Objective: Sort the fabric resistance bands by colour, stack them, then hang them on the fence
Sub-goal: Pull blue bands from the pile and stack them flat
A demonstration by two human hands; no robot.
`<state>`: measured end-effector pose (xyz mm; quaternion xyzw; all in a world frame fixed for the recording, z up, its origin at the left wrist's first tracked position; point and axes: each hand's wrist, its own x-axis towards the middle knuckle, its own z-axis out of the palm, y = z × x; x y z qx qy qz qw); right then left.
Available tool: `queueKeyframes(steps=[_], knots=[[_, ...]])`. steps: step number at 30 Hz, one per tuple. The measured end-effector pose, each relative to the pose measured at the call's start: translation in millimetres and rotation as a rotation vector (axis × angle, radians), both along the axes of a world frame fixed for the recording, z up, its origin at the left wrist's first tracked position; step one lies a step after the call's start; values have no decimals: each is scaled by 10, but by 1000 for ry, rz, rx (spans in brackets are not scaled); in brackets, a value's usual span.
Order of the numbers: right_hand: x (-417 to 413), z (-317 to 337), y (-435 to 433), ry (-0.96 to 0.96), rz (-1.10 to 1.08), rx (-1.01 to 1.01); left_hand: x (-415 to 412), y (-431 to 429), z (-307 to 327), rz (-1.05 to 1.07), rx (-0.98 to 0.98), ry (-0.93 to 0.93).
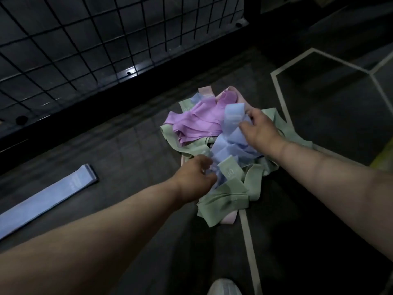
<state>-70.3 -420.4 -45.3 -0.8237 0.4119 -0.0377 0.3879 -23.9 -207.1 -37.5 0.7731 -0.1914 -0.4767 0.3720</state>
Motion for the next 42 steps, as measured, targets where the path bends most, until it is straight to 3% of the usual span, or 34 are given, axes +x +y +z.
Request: queueKeyframes(steps=[4,9,12,16,19,23,36,42], knots=[[175,306,131,-225,-189,299,29,-26,59,149,-138,96],[305,475,440,-294,56,899,143,-44,171,302,-325,346],[378,483,509,-285,122,1007,202,-1,199,397,-389,461],[406,489,528,-324,151,1042,329,116,231,434,-458,623],[393,503,548,-369,188,1011,435,177,263,496,-454,644],[407,507,602,-402,194,913,484,208,265,496,-445,563],[609,493,851,-378,163,1082,749,568,275,609,-373,423],[700,555,1051,-339,333,885,884,775,289,551,-368,186]])
